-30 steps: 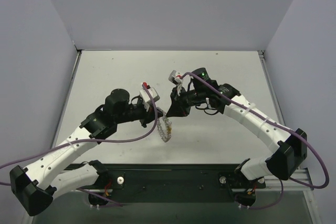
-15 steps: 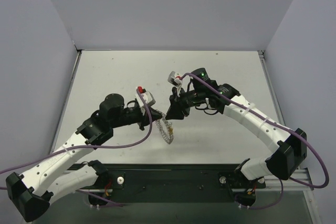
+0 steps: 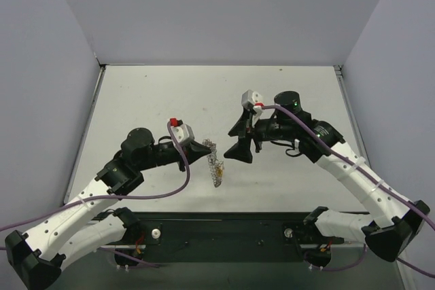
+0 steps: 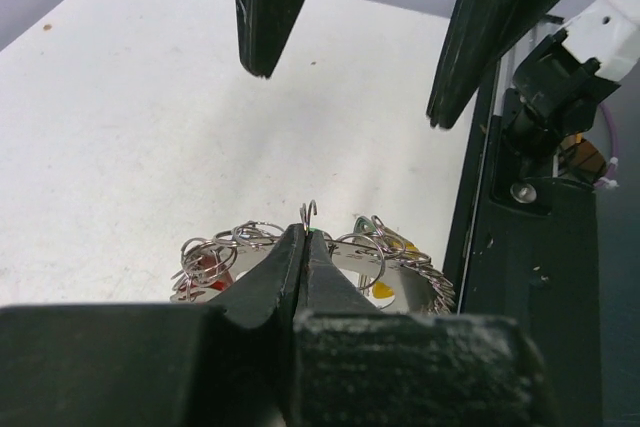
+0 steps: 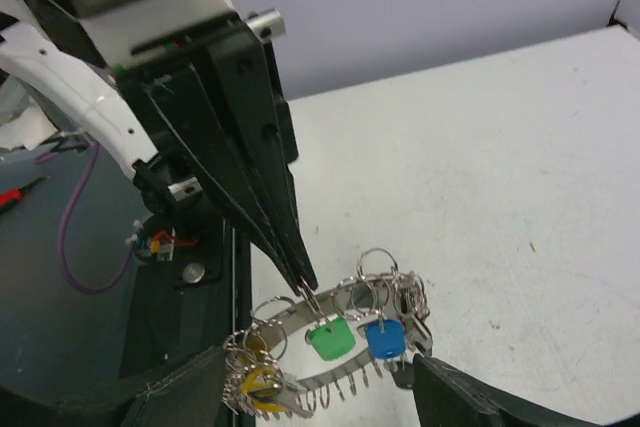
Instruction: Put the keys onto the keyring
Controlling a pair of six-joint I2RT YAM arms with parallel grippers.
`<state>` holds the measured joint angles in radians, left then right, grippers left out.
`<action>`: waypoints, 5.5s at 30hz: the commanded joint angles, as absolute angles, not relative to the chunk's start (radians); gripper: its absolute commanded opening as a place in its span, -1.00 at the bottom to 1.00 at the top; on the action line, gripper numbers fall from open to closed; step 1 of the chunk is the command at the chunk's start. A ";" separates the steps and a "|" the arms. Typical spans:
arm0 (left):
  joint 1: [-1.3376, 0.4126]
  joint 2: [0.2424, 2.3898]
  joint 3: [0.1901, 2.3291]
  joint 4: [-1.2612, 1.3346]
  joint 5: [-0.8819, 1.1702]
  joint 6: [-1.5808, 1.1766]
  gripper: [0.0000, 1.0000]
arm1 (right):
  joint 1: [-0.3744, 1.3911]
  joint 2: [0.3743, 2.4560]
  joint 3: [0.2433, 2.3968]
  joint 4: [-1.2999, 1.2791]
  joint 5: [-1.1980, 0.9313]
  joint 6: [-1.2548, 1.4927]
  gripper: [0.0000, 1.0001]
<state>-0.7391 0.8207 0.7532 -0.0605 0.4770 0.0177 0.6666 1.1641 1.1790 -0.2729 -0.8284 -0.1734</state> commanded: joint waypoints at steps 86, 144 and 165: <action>-0.747 1.215 1.378 -0.766 0.788 0.291 0.12 | 0.776 1.313 1.470 -0.650 -0.796 -0.327 -1.00; -0.747 0.927 0.907 0.089 0.623 -0.098 -1.00 | 0.762 1.034 1.195 -0.200 -0.592 -0.138 0.35; -0.749 0.838 0.551 0.937 0.660 -0.318 -1.00 | 0.623 0.959 1.091 -0.009 -0.868 -0.003 0.36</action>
